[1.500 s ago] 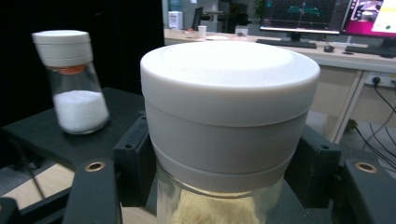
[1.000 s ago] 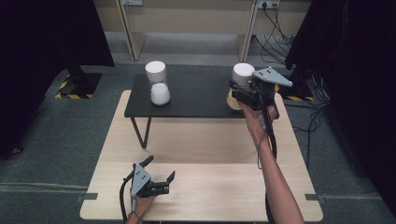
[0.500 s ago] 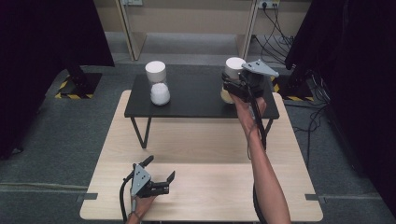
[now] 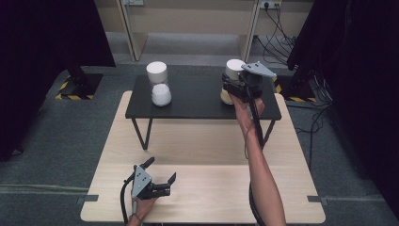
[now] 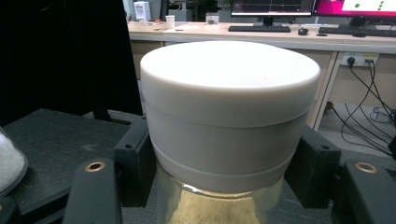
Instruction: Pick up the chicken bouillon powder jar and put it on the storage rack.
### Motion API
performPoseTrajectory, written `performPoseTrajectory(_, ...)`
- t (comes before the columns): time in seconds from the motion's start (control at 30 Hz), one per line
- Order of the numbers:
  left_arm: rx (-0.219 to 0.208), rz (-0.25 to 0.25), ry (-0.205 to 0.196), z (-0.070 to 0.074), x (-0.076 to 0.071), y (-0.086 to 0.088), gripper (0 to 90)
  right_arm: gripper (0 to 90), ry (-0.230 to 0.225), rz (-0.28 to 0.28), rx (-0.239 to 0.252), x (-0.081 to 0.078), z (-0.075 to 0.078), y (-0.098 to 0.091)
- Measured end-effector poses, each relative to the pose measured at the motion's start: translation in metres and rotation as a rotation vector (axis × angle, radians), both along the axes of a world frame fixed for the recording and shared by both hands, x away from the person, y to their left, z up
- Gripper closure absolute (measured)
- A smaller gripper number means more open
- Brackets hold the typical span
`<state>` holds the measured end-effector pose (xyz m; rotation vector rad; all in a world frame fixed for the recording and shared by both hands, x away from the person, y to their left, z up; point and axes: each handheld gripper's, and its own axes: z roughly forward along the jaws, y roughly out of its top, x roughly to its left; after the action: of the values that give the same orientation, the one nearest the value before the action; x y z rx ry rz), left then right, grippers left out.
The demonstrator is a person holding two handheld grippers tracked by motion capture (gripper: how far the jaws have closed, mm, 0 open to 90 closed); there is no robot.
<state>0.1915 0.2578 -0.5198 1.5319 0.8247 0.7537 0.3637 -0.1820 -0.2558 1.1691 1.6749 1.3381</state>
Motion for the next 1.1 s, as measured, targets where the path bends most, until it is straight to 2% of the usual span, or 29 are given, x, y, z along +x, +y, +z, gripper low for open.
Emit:
performPoseTrajectory(0.33,0.005,-0.001,0.001,0.000,0.000,0.000,0.4,34.4,-0.008,-0.006,-0.020,0.000,-0.004,0.004)
performPoseTrajectory(0.47,0.002,0.000,0.000,0.000,0.000,0.000,0.4,20.6,0.007,-0.015,-0.002,0.001,0.000,0.004)
performPoseTrajectory(0.57,0.002,0.000,0.000,0.000,0.000,0.000,0.3,10.9,-0.004,-0.013,-0.009,-0.002,0.000,-0.001)
performPoseTrajectory(0.6,0.002,0.000,0.000,0.000,0.000,0.000,0.3,10.9,-0.004,-0.013,-0.009,-0.002,0.000,-0.001)
performPoseTrajectory(0.73,0.005,-0.001,0.001,0.001,0.000,-0.001,0.3,1.8,-0.044,0.025,0.007,-0.009,-0.007,-0.014)
performPoseTrajectory(0.8,0.006,-0.001,0.000,0.001,0.000,-0.001,0.3,1.2,-0.104,0.030,-0.015,-0.020,-0.015,-0.018)
performPoseTrajectory(0.87,0.007,-0.001,0.000,0.001,0.000,-0.001,0.3,0.0,-0.107,0.051,-0.010,-0.026,-0.019,-0.024)
performPoseTrajectory(0.93,0.008,0.000,0.000,0.001,0.000,-0.001,0.3,0.2,-0.141,0.059,0.004,-0.037,-0.031,-0.032)
performPoseTrajectory(0.97,0.008,0.000,0.000,0.001,0.000,-0.001,0.3,0.2,-0.141,0.059,0.004,-0.037,-0.031,-0.032)
performPoseTrajectory(1.03,0.011,0.000,-0.001,0.001,0.000,-0.001,0.3,1.9,-0.166,0.057,0.005,-0.047,-0.041,-0.036)
performPoseTrajectory(1.1,0.011,0.000,-0.001,0.001,0.000,-0.001,0.3,0.0,-0.182,0.099,0.003,-0.053,-0.050,-0.046)
